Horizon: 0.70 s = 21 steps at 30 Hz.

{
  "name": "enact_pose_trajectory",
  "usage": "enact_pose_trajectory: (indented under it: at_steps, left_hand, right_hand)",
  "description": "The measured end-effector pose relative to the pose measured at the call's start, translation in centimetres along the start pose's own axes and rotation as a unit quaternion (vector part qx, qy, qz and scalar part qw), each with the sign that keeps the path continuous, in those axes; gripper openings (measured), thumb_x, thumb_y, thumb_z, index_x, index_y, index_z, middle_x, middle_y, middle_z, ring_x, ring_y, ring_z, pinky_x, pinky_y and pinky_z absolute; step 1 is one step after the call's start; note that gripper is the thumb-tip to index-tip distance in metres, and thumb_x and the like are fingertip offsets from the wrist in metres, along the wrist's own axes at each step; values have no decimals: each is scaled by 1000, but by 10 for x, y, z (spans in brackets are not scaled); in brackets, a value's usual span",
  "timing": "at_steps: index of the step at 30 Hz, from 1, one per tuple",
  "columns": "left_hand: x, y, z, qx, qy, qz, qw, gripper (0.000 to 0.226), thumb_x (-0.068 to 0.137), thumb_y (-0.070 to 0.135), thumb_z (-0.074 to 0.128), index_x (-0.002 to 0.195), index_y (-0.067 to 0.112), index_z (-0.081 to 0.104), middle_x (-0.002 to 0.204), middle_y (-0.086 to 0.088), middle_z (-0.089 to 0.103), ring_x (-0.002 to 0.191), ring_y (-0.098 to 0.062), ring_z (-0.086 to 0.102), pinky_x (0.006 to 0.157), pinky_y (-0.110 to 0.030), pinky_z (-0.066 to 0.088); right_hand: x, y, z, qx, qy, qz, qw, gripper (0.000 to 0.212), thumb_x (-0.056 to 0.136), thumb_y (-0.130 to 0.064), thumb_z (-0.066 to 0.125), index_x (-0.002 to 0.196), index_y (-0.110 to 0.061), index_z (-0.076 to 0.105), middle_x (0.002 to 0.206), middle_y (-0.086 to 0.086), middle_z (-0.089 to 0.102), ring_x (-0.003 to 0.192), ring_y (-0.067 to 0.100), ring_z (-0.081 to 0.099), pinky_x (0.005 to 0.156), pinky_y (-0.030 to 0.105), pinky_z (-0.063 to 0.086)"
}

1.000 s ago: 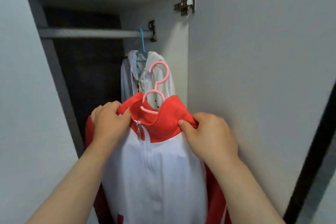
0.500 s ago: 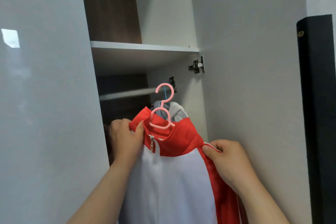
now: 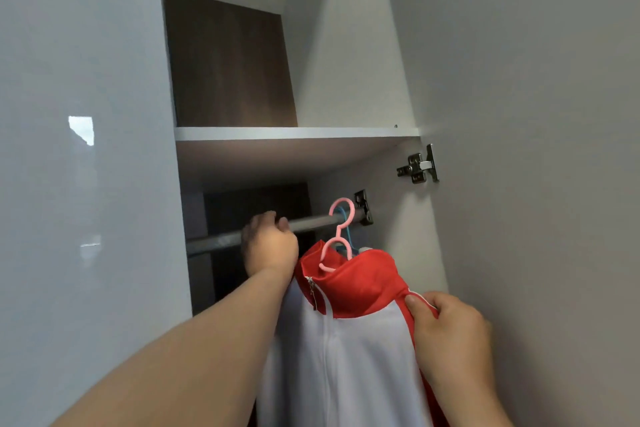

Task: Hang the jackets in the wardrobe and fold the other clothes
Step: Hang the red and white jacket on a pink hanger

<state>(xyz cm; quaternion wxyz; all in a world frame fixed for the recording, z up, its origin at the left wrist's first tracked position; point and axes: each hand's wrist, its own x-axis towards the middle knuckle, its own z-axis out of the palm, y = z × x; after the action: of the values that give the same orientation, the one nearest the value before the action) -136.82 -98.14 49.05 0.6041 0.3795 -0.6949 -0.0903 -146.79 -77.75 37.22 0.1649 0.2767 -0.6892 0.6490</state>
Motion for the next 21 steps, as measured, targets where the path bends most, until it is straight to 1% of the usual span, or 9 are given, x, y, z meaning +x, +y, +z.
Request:
enact_pose_trajectory:
  at_steps: [2, 5, 6, 8, 10, 12, 15, 18, 21]
  left_hand:
    - [22, -8, 11, 129, -16, 41, 991, 38, 98, 31, 50, 130, 11, 57, 135, -9, 55, 132, -30, 43, 112, -44, 32]
    - [43, -17, 27, 288, -66, 63, 953, 44, 99, 38, 44, 136, 16, 51, 144, -6, 49, 142, -27, 32, 120, -49, 16]
    - [46, -19, 31, 325, -87, 74, 939, 45, 99, 39, 40, 138, 18, 49, 145, -5, 48, 142, -27, 32, 119, -50, 12]
    - [51, -24, 39, 367, -106, 97, 919, 38, 98, 38, 39, 129, 22, 56, 132, -5, 57, 130, -28, 44, 115, -51, 17]
    - [49, -29, 42, 367, -81, 119, 919, 30, 97, 39, 40, 113, 25, 61, 114, -4, 63, 112, -26, 53, 103, -48, 28]
    - [46, -35, 45, 347, -32, 143, 926, 28, 98, 41, 40, 106, 26, 62, 107, -1, 64, 105, -24, 54, 97, -44, 30]
    - [44, -40, 49, 316, -1, 154, 936, 28, 99, 43, 40, 108, 27, 61, 107, -1, 63, 106, -23, 52, 97, -42, 28]
    - [44, -41, 52, 302, 9, 162, 939, 27, 99, 42, 42, 111, 27, 62, 108, 0, 63, 107, -23, 52, 98, -41, 27]
    - [44, -41, 52, 295, 15, 160, 942, 27, 99, 42, 44, 111, 28, 63, 107, 1, 63, 106, -22, 52, 96, -40, 25]
  right_hand:
    - [9, 3, 13, -1, 12, -2, 1000, 27, 91, -30, 67, 70, -13, 70, 67, 3, 68, 67, 33, 57, 58, 35, 42]
    - [21, 12, 31, 5, 34, -4, 999, 20, 89, -27, 70, 72, -16, 73, 73, 5, 71, 69, 34, 57, 61, 34, 37]
    - [25, 14, 35, 8, 42, -6, 999, 18, 88, -26, 71, 72, -17, 73, 74, 8, 72, 71, 35, 60, 61, 34, 36]
    - [32, 19, 44, 12, 54, -15, 998, 19, 87, -24, 72, 70, -16, 73, 74, 10, 71, 73, 38, 62, 62, 34, 36]
    - [39, 24, 51, 18, 62, -21, 998, 23, 88, -24, 71, 67, -14, 70, 69, 11, 69, 70, 38, 60, 61, 36, 40]
    - [44, 26, 56, 19, 65, -30, 997, 25, 89, -26, 70, 68, -12, 70, 68, 10, 69, 69, 38, 59, 61, 37, 43]
    - [49, 25, 63, 9, 70, -58, 996, 29, 89, -27, 70, 68, -8, 68, 66, 10, 67, 64, 37, 56, 58, 38, 43]
    - [52, 22, 71, -24, 81, -97, 992, 30, 89, -25, 70, 66, -7, 64, 65, 11, 66, 58, 34, 46, 53, 34, 33]
    - [55, 17, 78, -69, 97, -139, 983, 18, 85, -18, 76, 69, -11, 70, 67, 11, 69, 58, 36, 57, 56, 27, 27]
